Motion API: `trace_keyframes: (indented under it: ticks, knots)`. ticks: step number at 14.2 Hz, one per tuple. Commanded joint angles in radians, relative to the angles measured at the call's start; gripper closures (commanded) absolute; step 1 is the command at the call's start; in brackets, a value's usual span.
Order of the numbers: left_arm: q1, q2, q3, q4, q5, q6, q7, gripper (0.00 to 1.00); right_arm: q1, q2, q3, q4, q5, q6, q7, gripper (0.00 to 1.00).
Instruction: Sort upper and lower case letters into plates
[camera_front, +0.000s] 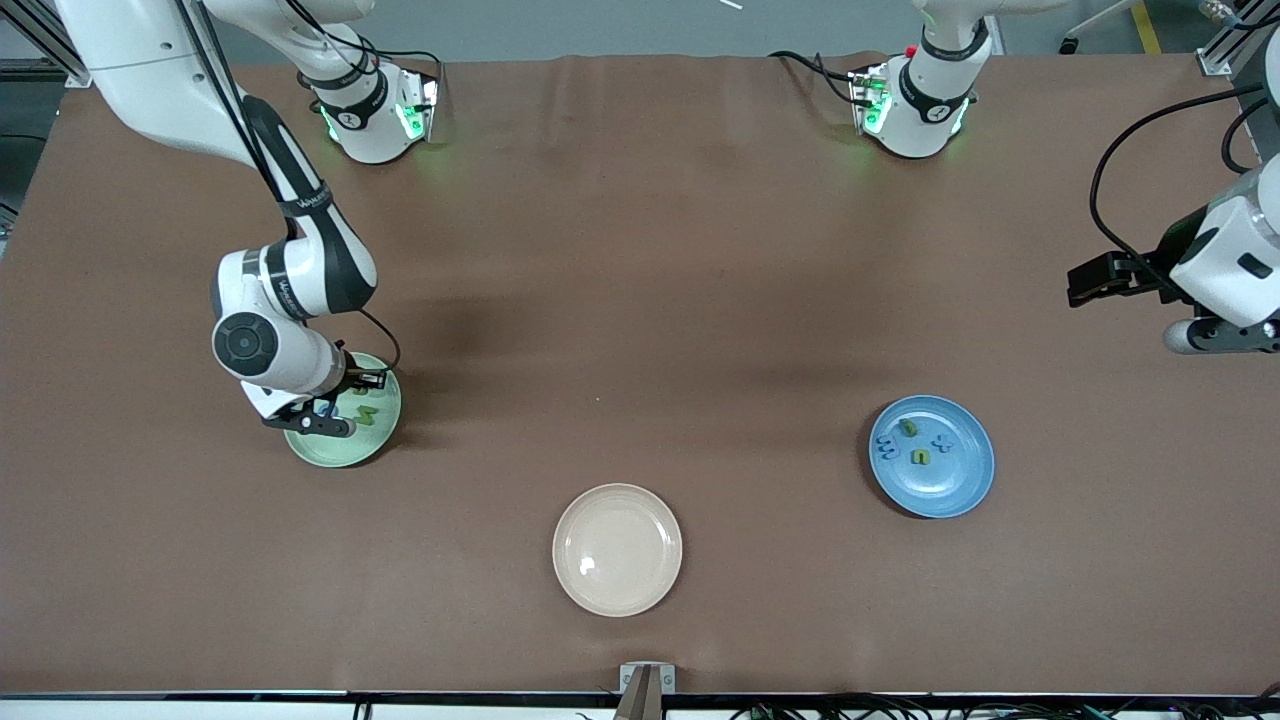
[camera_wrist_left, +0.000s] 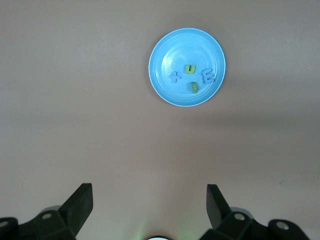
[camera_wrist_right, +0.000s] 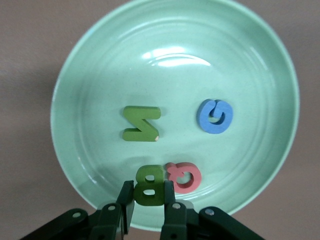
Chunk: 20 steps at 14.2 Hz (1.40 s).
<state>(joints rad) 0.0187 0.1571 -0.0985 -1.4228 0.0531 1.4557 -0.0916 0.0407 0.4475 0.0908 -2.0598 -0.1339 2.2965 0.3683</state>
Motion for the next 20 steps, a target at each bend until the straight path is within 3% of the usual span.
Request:
trace_keyframes:
  ticks: [1,2,4,6,9,13,16,20]
  knots:
    - [-0.014,-0.051,0.005,-0.027,-0.013,0.002,-0.007,0.0,-0.016,0.011,0.024,-0.013,0.014,0.018,-0.009,0.92]
    - [-0.013,-0.073,0.003,-0.034,-0.016,0.0,-0.007,0.0,-0.015,0.011,0.024,-0.011,0.014,0.018,-0.009,0.8]
    - [-0.013,-0.149,-0.001,-0.095,-0.018,0.0,0.009,0.0,-0.015,0.01,0.026,-0.006,0.014,0.014,-0.008,0.0]
    - [-0.013,-0.215,-0.03,-0.175,-0.019,0.027,0.003,0.0,-0.018,-0.003,0.026,0.023,0.013,-0.014,-0.012,0.0]
    - [-0.006,-0.286,-0.044,-0.281,-0.019,0.098,-0.004,0.0,-0.018,-0.007,0.027,0.198,0.016,-0.231,-0.095,0.0]
    - [-0.022,-0.288,-0.046,-0.263,-0.021,0.074,0.003,0.0,-0.025,-0.018,0.024,0.442,0.03,-0.5,-0.182,0.0]
    - [-0.022,-0.278,-0.046,-0.249,-0.045,0.074,0.001,0.0,-0.088,-0.029,0.021,0.591,0.03,-0.682,-0.308,0.0]
    - [-0.026,-0.278,-0.047,-0.249,-0.048,0.068,-0.008,0.0,-0.144,-0.102,0.021,0.618,0.03,-0.736,-0.35,0.0]
